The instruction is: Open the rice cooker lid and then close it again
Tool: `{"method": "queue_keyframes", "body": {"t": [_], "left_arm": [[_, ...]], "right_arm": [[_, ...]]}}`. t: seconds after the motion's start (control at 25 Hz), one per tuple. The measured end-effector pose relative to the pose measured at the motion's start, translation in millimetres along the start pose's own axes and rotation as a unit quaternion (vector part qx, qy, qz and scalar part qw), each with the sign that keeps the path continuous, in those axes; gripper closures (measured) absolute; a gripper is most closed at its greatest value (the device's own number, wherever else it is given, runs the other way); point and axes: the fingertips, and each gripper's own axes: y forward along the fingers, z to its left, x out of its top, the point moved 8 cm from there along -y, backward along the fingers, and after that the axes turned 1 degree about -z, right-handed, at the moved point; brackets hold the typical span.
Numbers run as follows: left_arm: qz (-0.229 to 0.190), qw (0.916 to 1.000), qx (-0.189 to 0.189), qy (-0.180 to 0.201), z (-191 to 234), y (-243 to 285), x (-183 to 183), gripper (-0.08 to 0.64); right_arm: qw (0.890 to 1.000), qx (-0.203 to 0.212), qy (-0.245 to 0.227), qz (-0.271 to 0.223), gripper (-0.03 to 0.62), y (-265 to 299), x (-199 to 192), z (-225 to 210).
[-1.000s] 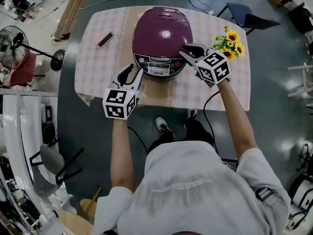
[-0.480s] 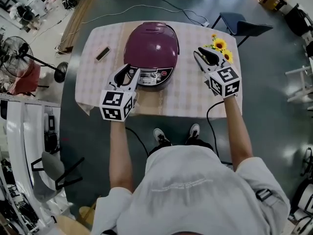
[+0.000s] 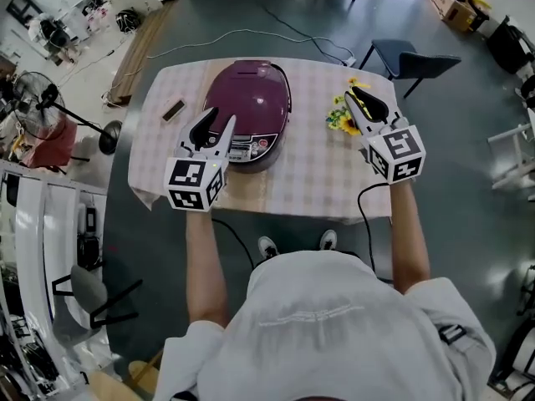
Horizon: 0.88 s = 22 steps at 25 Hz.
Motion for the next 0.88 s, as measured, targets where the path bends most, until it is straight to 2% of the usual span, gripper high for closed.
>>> {"method": "queue_keyframes", "body": {"t": [0.52, 0.88], "left_arm": [[-0.051, 0.9983, 0.008, 0.026, -28, 9, 46, 0.424], [-0.053, 0.9979, 0.011, 0.036, -31, 4, 50, 0.523]], "right_arm": [[0.999, -0.001, -0.02, -0.036, 0.537, -14, 25, -29], [0.999, 0.012, -0.023, -0.046, 0.566, -13, 30, -24]]}}
